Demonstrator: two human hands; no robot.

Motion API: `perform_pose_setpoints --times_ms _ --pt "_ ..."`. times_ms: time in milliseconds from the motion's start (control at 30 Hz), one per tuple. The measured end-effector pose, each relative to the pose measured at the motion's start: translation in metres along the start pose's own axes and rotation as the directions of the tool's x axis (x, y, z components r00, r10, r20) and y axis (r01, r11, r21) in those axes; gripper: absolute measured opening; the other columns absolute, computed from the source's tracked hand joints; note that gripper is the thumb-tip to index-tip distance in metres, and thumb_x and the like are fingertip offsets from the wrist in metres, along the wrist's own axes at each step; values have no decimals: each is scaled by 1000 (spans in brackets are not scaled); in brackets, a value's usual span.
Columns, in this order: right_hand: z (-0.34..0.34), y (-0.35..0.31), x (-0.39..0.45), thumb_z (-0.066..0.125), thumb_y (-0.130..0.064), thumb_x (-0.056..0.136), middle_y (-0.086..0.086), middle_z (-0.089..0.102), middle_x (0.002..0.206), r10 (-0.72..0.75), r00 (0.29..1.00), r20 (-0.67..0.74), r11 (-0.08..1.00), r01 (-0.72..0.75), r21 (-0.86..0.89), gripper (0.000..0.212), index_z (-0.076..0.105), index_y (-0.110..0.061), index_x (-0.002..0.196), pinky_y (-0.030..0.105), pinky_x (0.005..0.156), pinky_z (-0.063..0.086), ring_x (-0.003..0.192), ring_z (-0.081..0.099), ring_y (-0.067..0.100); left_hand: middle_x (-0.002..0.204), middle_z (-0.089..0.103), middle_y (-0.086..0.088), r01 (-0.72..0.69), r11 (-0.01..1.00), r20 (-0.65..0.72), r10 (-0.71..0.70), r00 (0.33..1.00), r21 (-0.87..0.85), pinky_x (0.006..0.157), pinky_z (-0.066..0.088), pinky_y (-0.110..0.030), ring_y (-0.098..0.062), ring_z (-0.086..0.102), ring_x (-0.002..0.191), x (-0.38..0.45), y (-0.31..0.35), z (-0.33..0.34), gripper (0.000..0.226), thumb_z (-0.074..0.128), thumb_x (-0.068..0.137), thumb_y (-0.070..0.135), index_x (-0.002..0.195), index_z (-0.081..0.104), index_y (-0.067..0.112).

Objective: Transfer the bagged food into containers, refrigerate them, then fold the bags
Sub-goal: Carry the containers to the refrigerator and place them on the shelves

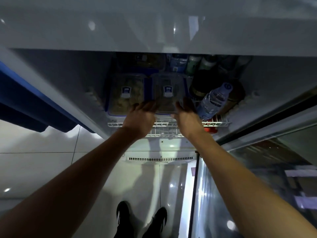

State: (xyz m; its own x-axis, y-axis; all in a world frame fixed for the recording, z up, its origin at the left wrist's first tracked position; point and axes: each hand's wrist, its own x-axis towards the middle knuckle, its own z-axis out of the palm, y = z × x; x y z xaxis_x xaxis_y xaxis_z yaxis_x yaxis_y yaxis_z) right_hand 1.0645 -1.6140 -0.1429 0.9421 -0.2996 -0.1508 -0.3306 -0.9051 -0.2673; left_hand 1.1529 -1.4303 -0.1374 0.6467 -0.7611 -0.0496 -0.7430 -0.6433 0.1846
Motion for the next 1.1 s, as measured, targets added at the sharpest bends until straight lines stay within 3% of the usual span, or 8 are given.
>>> perform_pose_setpoints --times_ms 200,300,400,533,667,767,967,1100 --pt "-10 -4 -2 50 -33 103 19 13 165 27 999 43 999 -26 -22 60 26 -17 156 47 115 35 150 17 38 165 27 -7 -38 998 9 38 999 49 118 24 -50 -30 28 150 -7 1 -1 69 52 101 32 161 20 22" --pt "-20 -14 -18 51 -26 101 19 35 156 17 999 52 999 -15 -40 52 38 -17 150 48 107 44 137 40 42 159 37 -11 -49 996 48 46 998 80 115 29 -52 -32 34 146 -17 7 -13 59 51 100 34 155 35 19" --pt "-24 -24 -48 51 -20 100 18 42 151 19 999 42 999 -18 -28 45 47 -11 144 44 108 42 131 45 40 143 56 -13 -90 991 91 81 993 100 108 41 -49 -32 50 130 -39 13 -27 46 50 99 29 143 52 15" --pt "-29 -47 -105 50 -23 99 18 62 123 145 984 106 989 -147 13 29 60 -10 123 44 92 52 112 59 40 132 60 -14 -132 988 141 119 983 83 93 50 -49 -31 58 115 -77 25 -53 37 48 99 28 131 59 12" --pt "-31 -77 -171 52 -28 98 21 65 122 267 955 126 953 -281 112 38 56 -15 133 42 93 52 111 60 40 115 67 -9 -231 973 153 225 962 25 83 56 -47 -33 65 103 -109 35 -69 34 41 97 34 118 64 21" --pt "-40 -101 -220 55 -26 97 16 66 126 386 921 56 901 -389 192 39 58 -17 134 40 94 51 114 61 37 116 67 -4 -332 942 141 335 932 -46 83 56 -44 -31 66 102 -133 41 -83 41 33 93 40 118 62 26" --pt "-85 -137 -315 59 -15 90 14 69 112 484 853 -194 868 -441 229 25 67 -8 112 37 85 47 105 64 36 116 69 -10 -568 814 71 578 813 -126 86 53 -42 -33 63 104 -179 73 -127 27 50 95 25 116 66 15" --pt "-128 -154 -384 62 -13 90 12 69 113 516 738 -435 856 -463 230 30 66 -6 119 41 89 50 105 63 31 132 63 -6 -703 683 -12 716 698 -196 100 46 -40 -30 56 123 -206 123 -154 35 52 99 28 132 61 17"
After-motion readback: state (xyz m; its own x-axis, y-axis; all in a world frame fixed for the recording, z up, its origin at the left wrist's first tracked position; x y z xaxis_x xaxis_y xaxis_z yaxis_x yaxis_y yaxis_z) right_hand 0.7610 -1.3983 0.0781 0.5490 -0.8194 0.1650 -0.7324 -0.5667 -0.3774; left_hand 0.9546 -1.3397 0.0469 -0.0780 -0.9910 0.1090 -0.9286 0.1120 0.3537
